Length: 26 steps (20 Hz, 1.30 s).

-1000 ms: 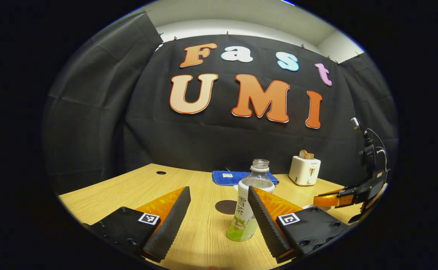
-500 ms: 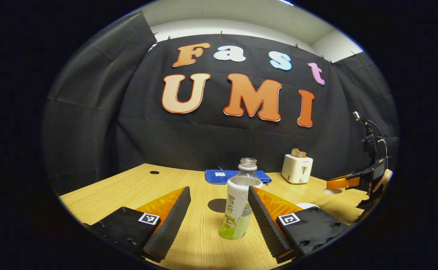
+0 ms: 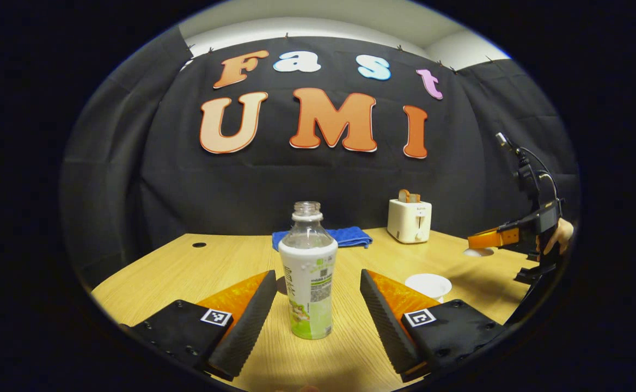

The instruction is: Open the teacup lid with one hand, grasp the water bottle and pour water into the teacup with the other hand; after pouring, place the water bottle on the coaster and then close the teacup lid.

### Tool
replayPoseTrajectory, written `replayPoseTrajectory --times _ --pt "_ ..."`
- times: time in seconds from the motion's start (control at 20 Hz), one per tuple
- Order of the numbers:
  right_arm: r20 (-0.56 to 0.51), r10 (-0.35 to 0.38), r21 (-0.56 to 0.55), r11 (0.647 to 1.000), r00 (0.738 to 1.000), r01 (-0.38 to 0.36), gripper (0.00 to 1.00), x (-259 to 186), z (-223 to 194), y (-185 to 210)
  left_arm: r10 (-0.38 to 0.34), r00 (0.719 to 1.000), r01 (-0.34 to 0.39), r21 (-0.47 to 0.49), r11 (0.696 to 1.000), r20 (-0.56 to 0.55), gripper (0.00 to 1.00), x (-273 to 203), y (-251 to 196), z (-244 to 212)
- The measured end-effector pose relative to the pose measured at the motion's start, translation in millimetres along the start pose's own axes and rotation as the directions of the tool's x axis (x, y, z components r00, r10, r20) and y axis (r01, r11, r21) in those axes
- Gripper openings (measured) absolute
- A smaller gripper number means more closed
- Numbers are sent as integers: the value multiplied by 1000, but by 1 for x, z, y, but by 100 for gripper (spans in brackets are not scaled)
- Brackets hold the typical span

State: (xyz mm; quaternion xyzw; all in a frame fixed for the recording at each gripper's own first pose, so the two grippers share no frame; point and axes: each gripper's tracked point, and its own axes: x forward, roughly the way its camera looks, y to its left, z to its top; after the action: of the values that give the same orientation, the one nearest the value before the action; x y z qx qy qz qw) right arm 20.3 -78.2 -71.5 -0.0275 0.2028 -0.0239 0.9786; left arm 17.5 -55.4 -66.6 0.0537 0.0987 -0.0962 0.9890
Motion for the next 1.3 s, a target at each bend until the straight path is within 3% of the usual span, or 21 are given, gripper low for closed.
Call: replayPoseTrajectory --times 0.7,0.85,1.0,1.2,1.3 --pt "-25 -20 19 1000 999 21 19 5 -10 -13 19 988 -14 29 999 -153 100 55 28 -43" --pt "-27 -19 22 1000 999 19 19 5 -11 -12 -3 987 8 32 999 -158 72 58 23 -41" --pt "-24 -18 19 1000 1000 18 19 4 -11 -13 0 982 15 75 997 -188 60 61 27 -37" --pt "-19 -25 26 999 1000 25 19 1 -9 -16 4 989 25 199 980 -145 63 62 31 -5" --pt "-12 -29 30 999 1000 29 19 0 -8 -18 11 992 27 287 958 -129 60 64 32 10"
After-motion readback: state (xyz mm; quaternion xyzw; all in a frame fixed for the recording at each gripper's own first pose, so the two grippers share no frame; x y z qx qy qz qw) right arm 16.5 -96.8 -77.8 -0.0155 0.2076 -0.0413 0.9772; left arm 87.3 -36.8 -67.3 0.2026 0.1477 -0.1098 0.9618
